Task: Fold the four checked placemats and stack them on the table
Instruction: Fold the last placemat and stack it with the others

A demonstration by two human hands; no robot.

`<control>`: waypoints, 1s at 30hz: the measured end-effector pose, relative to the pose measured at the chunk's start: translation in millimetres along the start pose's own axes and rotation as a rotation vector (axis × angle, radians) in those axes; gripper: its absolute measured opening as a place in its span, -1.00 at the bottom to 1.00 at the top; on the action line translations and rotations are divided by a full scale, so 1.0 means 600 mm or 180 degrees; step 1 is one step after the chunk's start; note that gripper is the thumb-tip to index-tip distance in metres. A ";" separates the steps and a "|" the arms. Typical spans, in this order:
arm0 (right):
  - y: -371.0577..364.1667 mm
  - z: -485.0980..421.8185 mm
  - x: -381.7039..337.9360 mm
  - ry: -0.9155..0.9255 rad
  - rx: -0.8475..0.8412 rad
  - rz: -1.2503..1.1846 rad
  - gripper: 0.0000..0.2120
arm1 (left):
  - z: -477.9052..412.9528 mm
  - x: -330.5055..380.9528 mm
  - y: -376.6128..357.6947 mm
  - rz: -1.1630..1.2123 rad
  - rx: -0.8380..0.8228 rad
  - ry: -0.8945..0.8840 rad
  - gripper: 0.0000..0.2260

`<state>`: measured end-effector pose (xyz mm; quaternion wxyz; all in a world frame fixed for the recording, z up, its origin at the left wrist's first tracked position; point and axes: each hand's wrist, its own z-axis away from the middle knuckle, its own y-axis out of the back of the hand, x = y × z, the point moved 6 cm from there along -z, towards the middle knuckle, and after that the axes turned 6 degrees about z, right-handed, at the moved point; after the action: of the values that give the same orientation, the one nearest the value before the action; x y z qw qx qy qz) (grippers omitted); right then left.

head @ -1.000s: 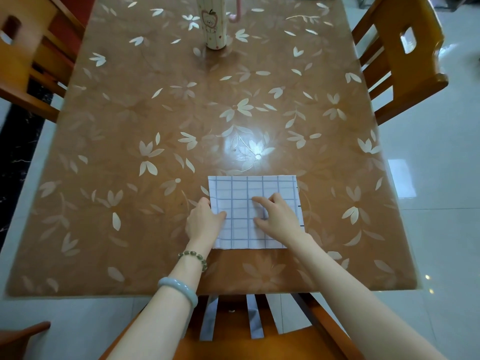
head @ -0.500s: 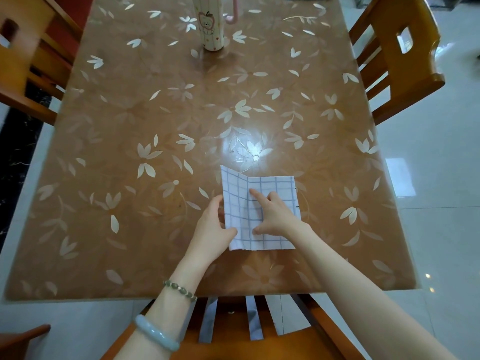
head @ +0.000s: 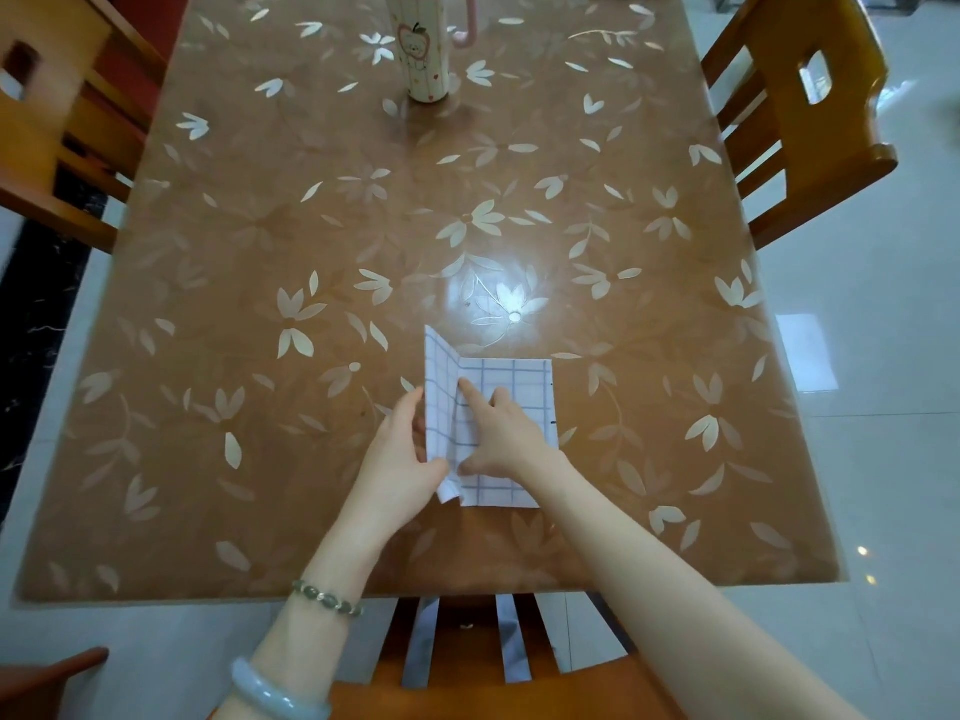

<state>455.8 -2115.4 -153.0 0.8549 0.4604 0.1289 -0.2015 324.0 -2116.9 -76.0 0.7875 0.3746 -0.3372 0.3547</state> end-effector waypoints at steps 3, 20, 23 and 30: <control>-0.017 -0.010 -0.037 0.0048 0.0012 -0.0044 0.04 | 0.006 -0.011 0.039 -0.0049 0.0057 0.0040 -0.33; 0.040 0.057 0.088 -0.0769 0.1061 -0.2868 -0.79 | 0.006 0.020 -0.059 -0.1135 -0.0105 -0.0206 -0.37; 0.038 0.064 0.100 -0.0942 0.0942 -0.3432 -0.86 | -0.001 0.018 -0.112 -0.1480 -0.0123 -0.0141 -0.32; 0.013 0.048 0.101 -0.1207 0.0796 -0.2422 -0.81 | -0.033 -0.006 -0.176 -0.1485 -0.0151 0.0164 -0.35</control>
<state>514.3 -2149.4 -156.0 0.6661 0.4350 0.1047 -0.5968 413.4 -2151.1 -125.5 0.8651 0.4146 -0.2294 0.1645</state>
